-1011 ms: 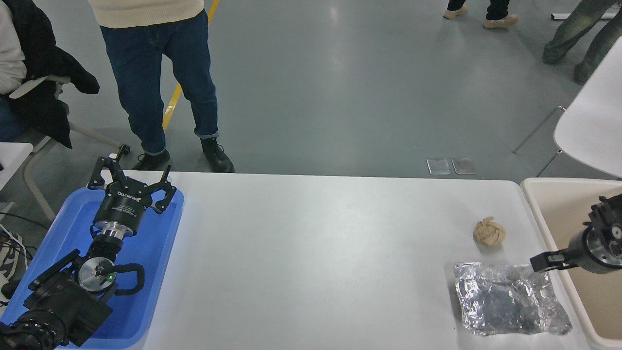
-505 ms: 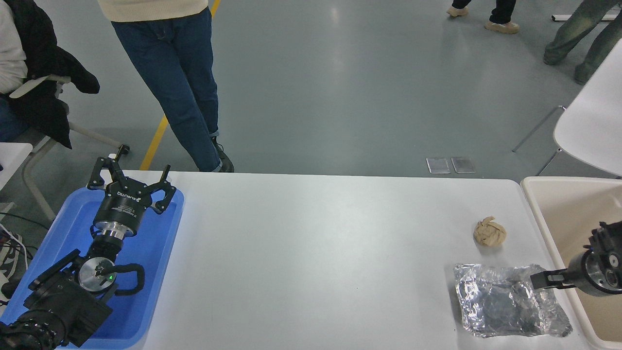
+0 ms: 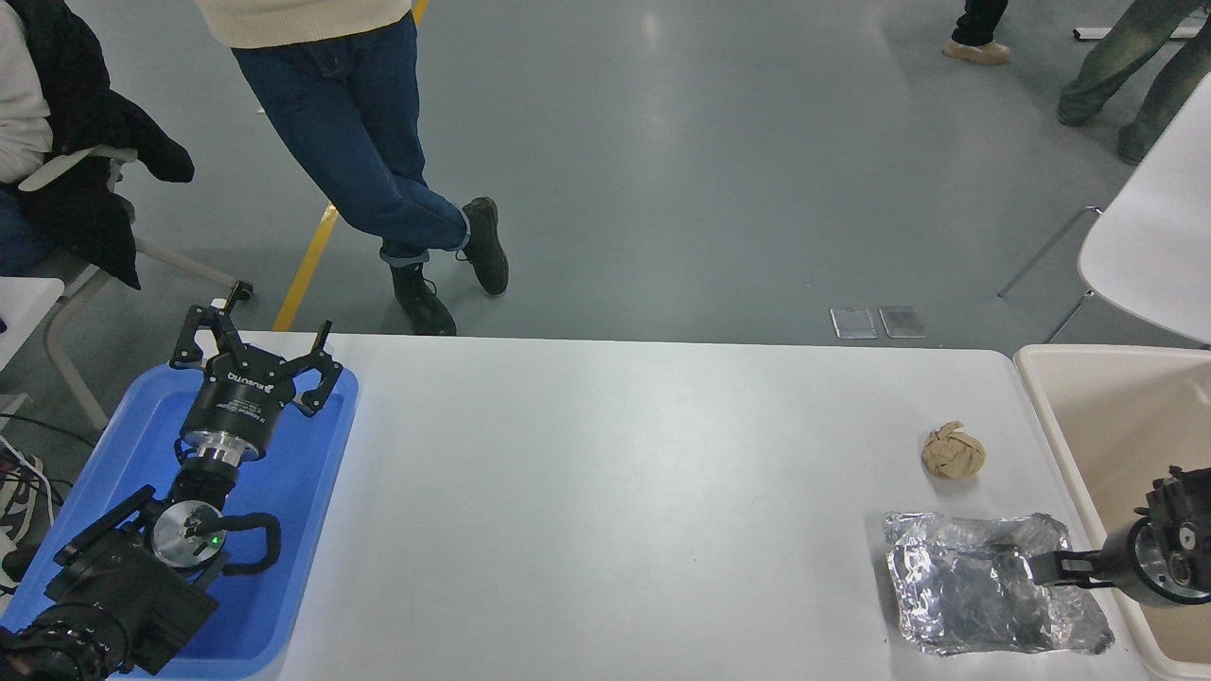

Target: Pick up foil plate and place in dustbin

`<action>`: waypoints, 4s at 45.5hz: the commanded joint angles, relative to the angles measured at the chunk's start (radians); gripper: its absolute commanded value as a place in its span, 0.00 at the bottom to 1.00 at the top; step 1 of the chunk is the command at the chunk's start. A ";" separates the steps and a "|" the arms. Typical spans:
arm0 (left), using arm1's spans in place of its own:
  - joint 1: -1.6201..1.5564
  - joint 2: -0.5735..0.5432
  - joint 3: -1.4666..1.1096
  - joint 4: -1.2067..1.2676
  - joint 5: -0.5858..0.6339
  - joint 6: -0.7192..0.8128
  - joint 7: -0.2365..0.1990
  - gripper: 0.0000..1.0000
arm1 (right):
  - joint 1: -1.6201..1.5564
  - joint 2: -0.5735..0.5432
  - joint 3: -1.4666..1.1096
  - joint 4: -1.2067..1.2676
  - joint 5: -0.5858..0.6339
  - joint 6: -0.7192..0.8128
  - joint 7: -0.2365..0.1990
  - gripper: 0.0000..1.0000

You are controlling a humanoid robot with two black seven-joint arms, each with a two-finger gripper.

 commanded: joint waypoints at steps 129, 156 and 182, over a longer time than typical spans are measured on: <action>-0.001 -0.001 0.000 -0.001 0.003 0.000 0.003 1.00 | 1.319 -0.234 -0.817 0.252 0.426 0.605 0.007 0.00; 0.000 0.001 0.000 -0.001 0.002 0.000 0.002 1.00 | 0.368 -0.391 -0.331 -0.089 0.544 0.363 0.003 0.00; 0.000 0.001 0.000 0.000 0.002 0.000 0.002 1.00 | -0.186 -0.190 0.169 -0.534 0.564 0.134 -0.004 0.00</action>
